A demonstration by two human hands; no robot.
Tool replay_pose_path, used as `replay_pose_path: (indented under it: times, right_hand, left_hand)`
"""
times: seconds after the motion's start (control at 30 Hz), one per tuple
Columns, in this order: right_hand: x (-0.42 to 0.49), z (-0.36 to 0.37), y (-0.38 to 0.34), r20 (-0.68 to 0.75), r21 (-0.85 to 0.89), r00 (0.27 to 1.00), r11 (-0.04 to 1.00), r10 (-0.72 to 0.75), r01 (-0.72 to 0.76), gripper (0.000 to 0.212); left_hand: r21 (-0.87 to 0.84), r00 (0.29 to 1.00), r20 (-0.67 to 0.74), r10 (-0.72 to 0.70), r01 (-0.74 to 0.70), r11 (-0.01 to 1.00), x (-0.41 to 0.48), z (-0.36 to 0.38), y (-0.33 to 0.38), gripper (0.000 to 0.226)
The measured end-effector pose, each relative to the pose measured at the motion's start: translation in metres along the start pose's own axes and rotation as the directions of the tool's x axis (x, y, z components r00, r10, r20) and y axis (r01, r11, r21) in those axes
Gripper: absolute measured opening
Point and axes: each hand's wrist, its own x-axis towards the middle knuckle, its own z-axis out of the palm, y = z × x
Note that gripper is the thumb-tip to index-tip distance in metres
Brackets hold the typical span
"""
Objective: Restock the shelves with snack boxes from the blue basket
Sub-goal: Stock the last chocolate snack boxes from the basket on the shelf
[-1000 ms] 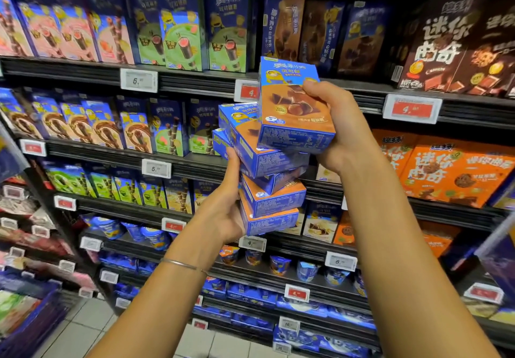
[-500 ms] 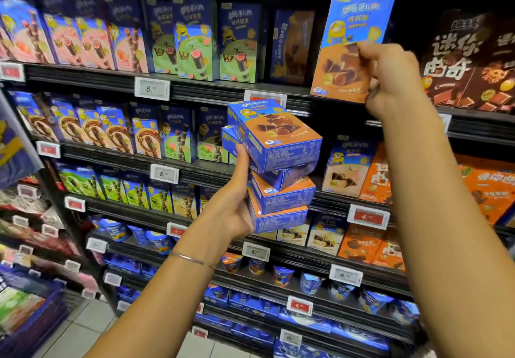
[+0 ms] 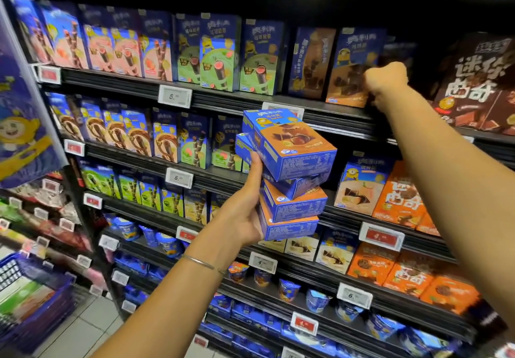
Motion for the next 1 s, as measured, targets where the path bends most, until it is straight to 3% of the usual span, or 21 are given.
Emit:
replay_pose_path:
  times: [0.23,0.63,0.8,0.87,0.93,0.97,1.0]
  right_hand:
    - [0.015,0.007,0.0,0.008,-0.318,0.997,0.945,-0.076,0.075,0.036]
    - [0.012,0.009,-0.007,0.041,-0.513,0.995,0.852,-0.093,0.101,0.035]
    - [0.002,0.005,-0.011,0.008,-0.392,0.999,0.919,-0.045,0.045,0.039]
    - [-0.011,0.002,-0.015,-0.074,-0.312,0.995,0.949,-0.065,0.039,0.042]
    - [-0.038,-0.003,-0.018,-0.226,-0.219,0.954,0.965,-0.196,0.146,0.041]
    - [-0.056,-0.004,-0.019,-0.233,-0.126,0.931,0.958,-0.281,0.258,0.035]
    - [-0.078,-0.005,-0.019,-0.142,-0.049,0.925,0.936,-0.351,0.348,0.029]
  left_hand:
    - [-0.008,1.0,-0.004,-0.016,0.016,1.0,0.002,0.0,-0.003,0.092]
    - [-0.018,0.999,0.017,-0.046,0.046,0.999,0.001,0.001,-0.003,0.095]
    - [-0.011,0.999,0.011,-0.042,0.042,0.999,0.003,-0.001,-0.001,0.09]
    - [-0.002,0.999,0.008,-0.042,0.042,0.999,0.005,-0.003,0.0,0.089]
    - [0.005,0.999,0.014,-0.038,0.038,0.999,0.008,-0.006,-0.001,0.088]
    - [0.001,0.999,0.018,-0.034,0.034,0.999,0.01,-0.008,-0.001,0.086]
    - [-0.004,0.999,0.023,-0.031,0.031,1.0,0.011,-0.011,-0.002,0.082]
